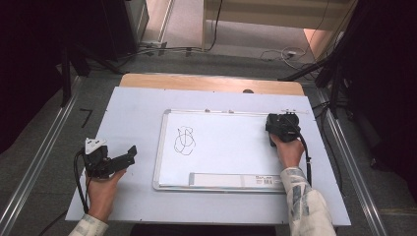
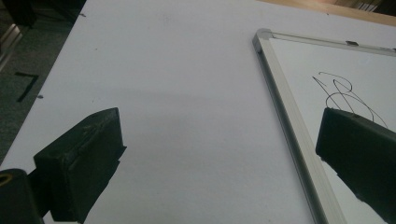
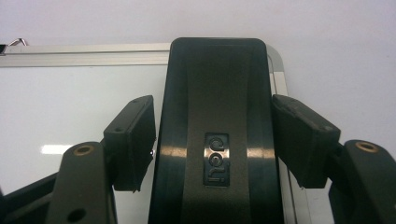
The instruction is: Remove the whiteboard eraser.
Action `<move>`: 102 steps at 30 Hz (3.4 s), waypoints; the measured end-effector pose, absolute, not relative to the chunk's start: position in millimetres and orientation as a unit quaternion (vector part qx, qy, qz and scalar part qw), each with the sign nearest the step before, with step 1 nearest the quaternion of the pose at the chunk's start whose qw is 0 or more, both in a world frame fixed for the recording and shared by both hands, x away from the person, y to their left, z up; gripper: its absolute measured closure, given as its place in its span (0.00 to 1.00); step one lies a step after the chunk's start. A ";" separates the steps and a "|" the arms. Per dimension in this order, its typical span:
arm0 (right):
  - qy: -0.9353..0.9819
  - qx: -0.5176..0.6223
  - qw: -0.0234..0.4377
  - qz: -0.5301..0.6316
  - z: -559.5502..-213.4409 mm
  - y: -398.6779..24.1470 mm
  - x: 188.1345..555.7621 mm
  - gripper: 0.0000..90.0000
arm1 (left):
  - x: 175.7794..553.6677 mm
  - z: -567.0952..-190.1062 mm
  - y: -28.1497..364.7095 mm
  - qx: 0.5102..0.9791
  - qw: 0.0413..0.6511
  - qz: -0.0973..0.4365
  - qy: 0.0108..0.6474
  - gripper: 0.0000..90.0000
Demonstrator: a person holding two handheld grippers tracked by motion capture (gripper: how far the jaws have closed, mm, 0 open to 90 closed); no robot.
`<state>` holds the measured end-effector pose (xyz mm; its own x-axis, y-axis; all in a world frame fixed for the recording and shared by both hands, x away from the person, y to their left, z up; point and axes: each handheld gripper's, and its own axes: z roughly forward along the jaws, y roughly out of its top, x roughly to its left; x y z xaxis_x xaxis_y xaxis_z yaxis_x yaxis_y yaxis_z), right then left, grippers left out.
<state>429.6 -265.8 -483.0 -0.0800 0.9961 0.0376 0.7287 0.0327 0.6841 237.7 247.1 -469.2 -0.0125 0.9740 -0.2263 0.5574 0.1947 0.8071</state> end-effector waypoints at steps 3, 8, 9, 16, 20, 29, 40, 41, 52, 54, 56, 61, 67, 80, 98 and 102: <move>0.679 0.636 0.243 0.275 -486.1 -263.5 430.3 0.37 | 237.7 -469.4 247.8 0.578 0.400 0.258 0.663 0.01; 0.676 0.638 0.245 0.275 -486.4 -263.1 430.2 0.41 | 238.3 -470.3 249.1 0.574 0.401 0.254 0.667 0.01; 0.676 0.638 0.246 0.275 -486.6 -262.7 430.1 0.41 | 238.4 -470.5 249.3 0.574 0.401 0.253 0.668 0.01; 0.674 0.638 0.253 0.274 -486.8 -261.3 428.5 0.42 | 238.0 -470.5 250.8 0.571 0.401 0.250 0.671 0.03; 0.676 0.632 0.264 0.273 -486.7 -259.5 427.3 0.42 | 237.4 -470.6 251.7 0.567 0.403 0.250 0.674 0.03; 0.677 0.623 0.274 0.278 -483.1 -258.3 422.4 0.43 | 237.6 -470.7 252.3 0.564 0.404 0.249 0.676 0.03; 0.676 0.614 0.282 0.293 -477.7 -255.5 418.1 0.43 | 237.6 -471.0 253.1 0.563 0.404 0.247 0.677 0.03; 0.675 0.614 0.283 0.296 -476.8 -255.3 417.7 0.43 | 237.5 -470.9 253.2 0.562 0.404 0.247 0.678 0.03; 0.674 0.609 0.275 0.316 -457.9 -256.3 406.6 0.43 | 237.5 -471.0 253.4 0.562 0.404 0.247 0.679 0.03; 0.675 0.605 0.274 0.321 -453.4 -255.3 402.2 0.43 | 237.4 -471.0 253.4 0.562 0.404 0.247 0.679 0.03; 0.676 0.605 0.272 0.323 -452.0 -254.6 400.6 0.43 | 237.4 -471.0 253.4 0.562 0.403 0.247 0.679 0.03; 0.683 0.594 0.271 0.328 -444.0 -248.9 390.8 0.43 | 238.0 -471.3 253.2 0.562 0.402 0.247 0.679 0.03; 0.692 0.582 0.256 0.340 -437.3 -241.0 379.7 0.43 | 237.4 -470.9 254.7 0.558 0.404 0.247 0.681 0.03; 0.716 0.544 0.244 0.362 -427.5 -211.5 358.4 0.43 | 237.5 -470.6 256.5 0.556 0.405 0.246 0.683 0.03; 0.738 0.515 0.235 0.368 -426.4 -186.8 349.8 0.43 | 237.6 -471.3 256.5 0.556 0.405 0.244 0.684 0.03; 0.740 0.512 0.233 0.369 -426.3 -183.7 348.8 0.43 | 237.7 -471.5 256.4 0.556 0.404 0.244 0.684 0.03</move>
<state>348.8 -183.7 -426.3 -0.3672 0.9295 0.0335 0.5852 0.2029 0.7851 237.7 256.4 -471.5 -0.0547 0.9581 -0.2812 0.5634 0.2621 0.7835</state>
